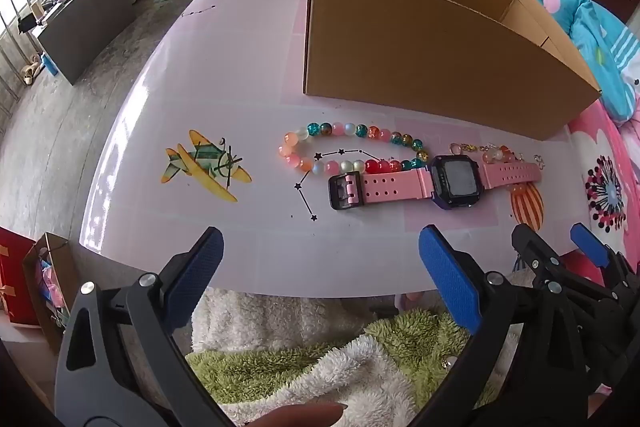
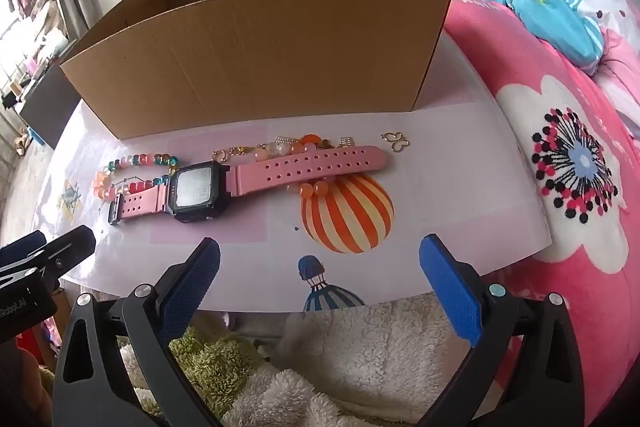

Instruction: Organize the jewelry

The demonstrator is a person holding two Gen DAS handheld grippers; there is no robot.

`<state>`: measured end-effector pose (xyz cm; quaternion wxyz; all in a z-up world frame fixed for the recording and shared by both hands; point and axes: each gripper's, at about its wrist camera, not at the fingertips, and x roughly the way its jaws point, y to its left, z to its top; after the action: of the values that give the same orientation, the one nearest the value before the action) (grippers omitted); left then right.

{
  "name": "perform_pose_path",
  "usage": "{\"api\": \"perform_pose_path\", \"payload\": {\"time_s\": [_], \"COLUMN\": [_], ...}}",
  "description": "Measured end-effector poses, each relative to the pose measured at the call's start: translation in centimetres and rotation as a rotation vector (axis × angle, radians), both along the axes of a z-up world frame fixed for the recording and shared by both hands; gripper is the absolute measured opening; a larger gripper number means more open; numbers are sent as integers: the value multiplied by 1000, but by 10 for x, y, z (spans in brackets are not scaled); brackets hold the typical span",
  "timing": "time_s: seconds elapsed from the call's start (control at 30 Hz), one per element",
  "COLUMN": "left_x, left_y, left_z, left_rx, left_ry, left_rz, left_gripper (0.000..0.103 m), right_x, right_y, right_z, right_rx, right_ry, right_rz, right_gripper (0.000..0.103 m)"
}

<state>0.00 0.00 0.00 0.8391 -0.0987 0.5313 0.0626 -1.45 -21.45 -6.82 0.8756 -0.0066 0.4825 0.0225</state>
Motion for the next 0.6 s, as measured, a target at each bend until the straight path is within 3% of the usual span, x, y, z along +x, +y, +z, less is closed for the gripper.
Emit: {"api": "perform_pose_path", "payload": {"time_s": [0.6], "left_x": [1], "left_y": [0], "left_z": [1], "left_rx": [0], "left_ry": [4], "left_rz": [4], "left_gripper": [95], "right_x": [1], "right_y": [-1], "right_z": [2], "right_rx": [-2], "right_ry": [1], "right_rz": [-1], "right_gripper": [97]}}
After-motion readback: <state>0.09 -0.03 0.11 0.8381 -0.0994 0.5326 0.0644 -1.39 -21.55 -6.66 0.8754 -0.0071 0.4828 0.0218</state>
